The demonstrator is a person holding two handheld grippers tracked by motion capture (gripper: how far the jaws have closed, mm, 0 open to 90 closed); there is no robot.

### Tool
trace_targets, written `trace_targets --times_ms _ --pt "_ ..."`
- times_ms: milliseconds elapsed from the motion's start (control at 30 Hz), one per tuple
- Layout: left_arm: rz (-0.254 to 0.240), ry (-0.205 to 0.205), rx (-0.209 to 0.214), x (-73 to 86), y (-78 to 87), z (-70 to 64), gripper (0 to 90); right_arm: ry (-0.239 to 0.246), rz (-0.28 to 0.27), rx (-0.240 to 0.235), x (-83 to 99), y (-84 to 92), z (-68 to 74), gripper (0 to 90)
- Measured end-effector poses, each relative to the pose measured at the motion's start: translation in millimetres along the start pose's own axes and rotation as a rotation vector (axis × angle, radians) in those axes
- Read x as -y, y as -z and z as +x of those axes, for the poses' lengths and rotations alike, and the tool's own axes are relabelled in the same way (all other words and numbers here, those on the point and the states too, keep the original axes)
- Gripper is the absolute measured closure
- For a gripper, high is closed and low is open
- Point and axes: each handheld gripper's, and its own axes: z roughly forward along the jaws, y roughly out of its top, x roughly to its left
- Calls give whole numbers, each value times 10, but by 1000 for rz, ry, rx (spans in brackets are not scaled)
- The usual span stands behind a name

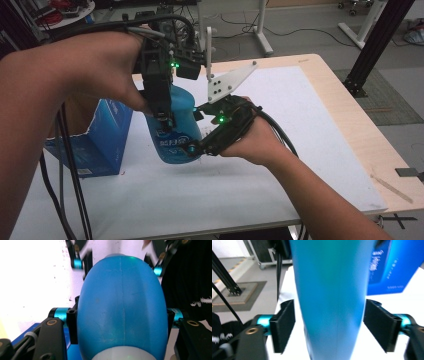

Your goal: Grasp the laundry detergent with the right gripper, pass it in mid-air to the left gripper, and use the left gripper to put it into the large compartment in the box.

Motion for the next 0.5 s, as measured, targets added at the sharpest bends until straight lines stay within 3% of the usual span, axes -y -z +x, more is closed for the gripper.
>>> trace_targets --times_ms 100,167,200,367,400,500 --pt "4 17 8 32 12 8 391 10 27 9 1 109 -6 214" --pt "7 17 9 40 17 10 391 7 34 15 1 141 -11 174" --pt "9 24 7 62 34 16 391 -6 62 35 9 199 -32 128" --pt "14 58 11 112 86 17 391 -3 96 45 22 297 -57 127" --pt "19 58 10 134 119 34 391 -8 113 68 14 342 -60 15" --pt "19 74 8 168 164 48 391 -5 152 91 2 375 -69 10"
